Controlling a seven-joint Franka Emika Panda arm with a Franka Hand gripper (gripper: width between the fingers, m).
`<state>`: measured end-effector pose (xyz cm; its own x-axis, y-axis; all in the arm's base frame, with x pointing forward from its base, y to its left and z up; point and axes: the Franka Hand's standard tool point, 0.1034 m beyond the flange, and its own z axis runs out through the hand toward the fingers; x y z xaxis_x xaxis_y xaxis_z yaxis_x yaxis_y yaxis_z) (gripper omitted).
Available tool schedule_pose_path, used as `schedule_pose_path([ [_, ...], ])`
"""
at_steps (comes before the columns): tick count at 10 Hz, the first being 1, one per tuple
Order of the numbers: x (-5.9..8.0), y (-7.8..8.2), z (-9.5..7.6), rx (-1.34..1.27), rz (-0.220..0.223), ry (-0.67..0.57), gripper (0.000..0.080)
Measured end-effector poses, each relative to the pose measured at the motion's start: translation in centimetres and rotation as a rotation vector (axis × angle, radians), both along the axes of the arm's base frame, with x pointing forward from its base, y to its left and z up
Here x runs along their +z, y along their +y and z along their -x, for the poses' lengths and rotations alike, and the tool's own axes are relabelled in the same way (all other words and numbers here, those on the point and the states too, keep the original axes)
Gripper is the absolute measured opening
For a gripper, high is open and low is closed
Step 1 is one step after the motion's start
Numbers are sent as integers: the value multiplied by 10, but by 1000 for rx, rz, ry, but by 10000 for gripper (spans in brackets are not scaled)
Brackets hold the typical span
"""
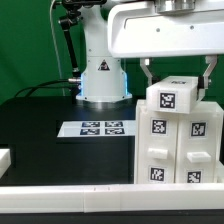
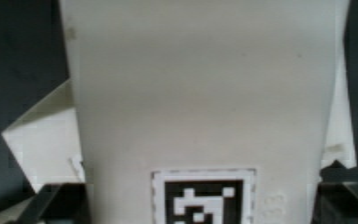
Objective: Assemble cabinet
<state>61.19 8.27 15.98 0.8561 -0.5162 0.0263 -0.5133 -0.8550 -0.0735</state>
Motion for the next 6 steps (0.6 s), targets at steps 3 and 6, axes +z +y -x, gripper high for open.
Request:
schedule_pose_path([
  [3, 1, 3, 0, -251, -25, 12, 556],
  [6, 0, 2, 0, -470, -61, 28, 556],
])
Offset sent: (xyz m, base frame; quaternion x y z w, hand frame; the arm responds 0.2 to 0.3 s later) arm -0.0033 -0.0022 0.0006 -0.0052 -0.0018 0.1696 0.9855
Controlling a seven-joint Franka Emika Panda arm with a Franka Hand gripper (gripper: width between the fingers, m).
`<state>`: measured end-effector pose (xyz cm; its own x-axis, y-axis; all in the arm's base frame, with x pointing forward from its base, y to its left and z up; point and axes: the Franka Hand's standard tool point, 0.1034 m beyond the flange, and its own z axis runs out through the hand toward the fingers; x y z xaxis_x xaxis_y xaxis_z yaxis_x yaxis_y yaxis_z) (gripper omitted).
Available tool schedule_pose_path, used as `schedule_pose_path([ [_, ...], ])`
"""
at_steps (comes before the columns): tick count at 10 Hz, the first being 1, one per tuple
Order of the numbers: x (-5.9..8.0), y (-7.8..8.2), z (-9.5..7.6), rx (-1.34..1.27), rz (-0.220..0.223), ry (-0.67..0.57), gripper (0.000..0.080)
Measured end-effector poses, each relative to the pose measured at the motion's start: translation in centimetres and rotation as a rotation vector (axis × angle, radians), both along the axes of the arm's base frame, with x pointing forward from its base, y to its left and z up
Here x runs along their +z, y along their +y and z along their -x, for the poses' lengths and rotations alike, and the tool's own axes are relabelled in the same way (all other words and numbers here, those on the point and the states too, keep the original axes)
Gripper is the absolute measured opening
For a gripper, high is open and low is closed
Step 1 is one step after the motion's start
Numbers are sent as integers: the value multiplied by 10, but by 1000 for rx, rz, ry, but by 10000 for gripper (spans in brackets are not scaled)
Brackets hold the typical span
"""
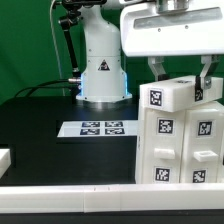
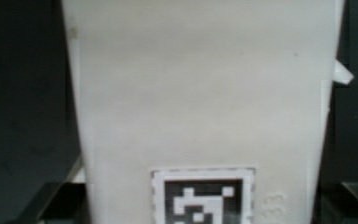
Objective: Assemble cabinet
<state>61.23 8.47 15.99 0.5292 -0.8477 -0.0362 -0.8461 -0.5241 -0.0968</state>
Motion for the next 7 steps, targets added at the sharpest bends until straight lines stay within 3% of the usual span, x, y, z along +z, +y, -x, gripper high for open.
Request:
schedule_pose_path([
  [5, -2, -4, 0, -231, -37, 25, 556],
  [6, -2, -3, 0, -223, -37, 25, 626],
  [7, -2, -3, 0, -219, -37, 24, 764],
])
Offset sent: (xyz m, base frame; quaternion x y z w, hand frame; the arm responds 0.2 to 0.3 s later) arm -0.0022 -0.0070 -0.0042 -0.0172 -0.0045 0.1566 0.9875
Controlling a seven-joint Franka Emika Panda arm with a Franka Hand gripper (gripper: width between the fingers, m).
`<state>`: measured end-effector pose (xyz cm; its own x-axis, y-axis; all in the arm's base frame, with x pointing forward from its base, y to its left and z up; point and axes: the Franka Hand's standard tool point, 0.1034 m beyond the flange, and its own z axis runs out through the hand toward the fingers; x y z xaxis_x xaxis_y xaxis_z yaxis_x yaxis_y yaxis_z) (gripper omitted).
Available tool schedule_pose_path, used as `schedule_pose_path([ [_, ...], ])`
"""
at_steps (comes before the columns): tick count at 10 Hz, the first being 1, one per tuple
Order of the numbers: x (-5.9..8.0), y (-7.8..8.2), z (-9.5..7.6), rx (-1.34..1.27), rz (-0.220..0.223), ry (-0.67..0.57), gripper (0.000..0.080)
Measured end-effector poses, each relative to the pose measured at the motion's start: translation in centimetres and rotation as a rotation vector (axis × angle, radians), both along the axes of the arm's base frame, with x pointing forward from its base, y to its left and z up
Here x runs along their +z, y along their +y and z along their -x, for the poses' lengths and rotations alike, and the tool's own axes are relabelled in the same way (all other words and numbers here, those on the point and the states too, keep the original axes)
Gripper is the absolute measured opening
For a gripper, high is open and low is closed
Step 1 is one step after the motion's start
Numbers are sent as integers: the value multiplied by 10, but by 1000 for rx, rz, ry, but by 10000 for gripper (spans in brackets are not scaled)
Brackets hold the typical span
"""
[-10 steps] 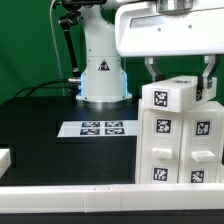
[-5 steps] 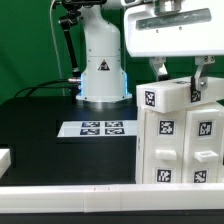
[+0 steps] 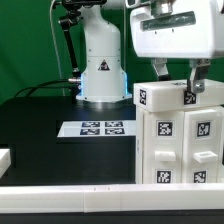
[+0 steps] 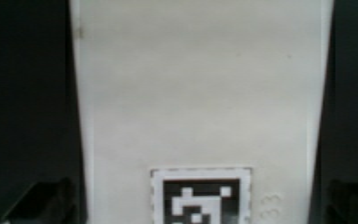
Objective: Assemble cabinet
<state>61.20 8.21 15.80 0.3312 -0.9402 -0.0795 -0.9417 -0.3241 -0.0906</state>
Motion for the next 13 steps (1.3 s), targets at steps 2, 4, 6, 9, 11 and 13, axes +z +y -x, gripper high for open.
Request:
schedule_pose_path([
  [2, 5, 1, -1, 53, -5, -13, 789],
  [4, 14, 3, -4, 81, -12, -30, 796],
  [6, 21, 4, -7, 111, -19, -47, 796],
  [9, 20, 5, -7, 148, -17, -50, 796],
  [11, 21, 8, -8, 216, -13, -57, 796],
  [13, 24, 9, -10, 290, -10, -60, 796],
])
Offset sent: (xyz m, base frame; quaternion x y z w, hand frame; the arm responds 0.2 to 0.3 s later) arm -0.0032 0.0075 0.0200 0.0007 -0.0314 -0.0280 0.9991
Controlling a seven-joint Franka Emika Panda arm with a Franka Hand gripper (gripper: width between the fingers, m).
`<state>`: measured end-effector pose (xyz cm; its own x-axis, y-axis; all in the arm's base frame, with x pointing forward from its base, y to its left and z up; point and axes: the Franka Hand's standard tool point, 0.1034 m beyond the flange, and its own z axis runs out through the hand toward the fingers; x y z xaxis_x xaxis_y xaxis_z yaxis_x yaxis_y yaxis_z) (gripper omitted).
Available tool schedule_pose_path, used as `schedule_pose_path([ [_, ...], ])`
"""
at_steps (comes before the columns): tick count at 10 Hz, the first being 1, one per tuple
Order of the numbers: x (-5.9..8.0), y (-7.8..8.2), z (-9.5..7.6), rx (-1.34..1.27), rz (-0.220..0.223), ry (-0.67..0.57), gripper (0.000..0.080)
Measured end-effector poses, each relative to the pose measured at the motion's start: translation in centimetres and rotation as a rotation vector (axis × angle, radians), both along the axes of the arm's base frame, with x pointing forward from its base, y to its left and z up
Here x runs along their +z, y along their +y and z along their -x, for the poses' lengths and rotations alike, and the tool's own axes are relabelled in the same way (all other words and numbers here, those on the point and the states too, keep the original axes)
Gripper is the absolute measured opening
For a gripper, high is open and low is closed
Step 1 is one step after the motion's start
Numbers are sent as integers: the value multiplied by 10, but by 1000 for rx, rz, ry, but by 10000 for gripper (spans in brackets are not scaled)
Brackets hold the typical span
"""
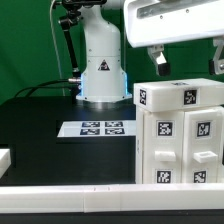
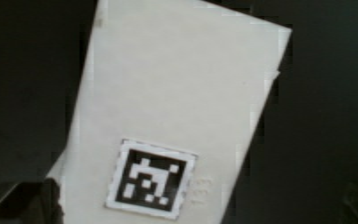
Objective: Assemble cabinet
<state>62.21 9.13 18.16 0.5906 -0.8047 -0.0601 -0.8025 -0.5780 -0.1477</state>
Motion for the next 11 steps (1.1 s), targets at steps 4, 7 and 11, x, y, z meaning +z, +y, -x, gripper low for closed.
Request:
schedule_pose_path([
  [4, 1, 1, -2, 61, 4, -1, 796],
  [7, 0, 0, -1, 335, 28, -37, 796],
  [11, 1, -4, -3, 865, 70, -98, 796],
])
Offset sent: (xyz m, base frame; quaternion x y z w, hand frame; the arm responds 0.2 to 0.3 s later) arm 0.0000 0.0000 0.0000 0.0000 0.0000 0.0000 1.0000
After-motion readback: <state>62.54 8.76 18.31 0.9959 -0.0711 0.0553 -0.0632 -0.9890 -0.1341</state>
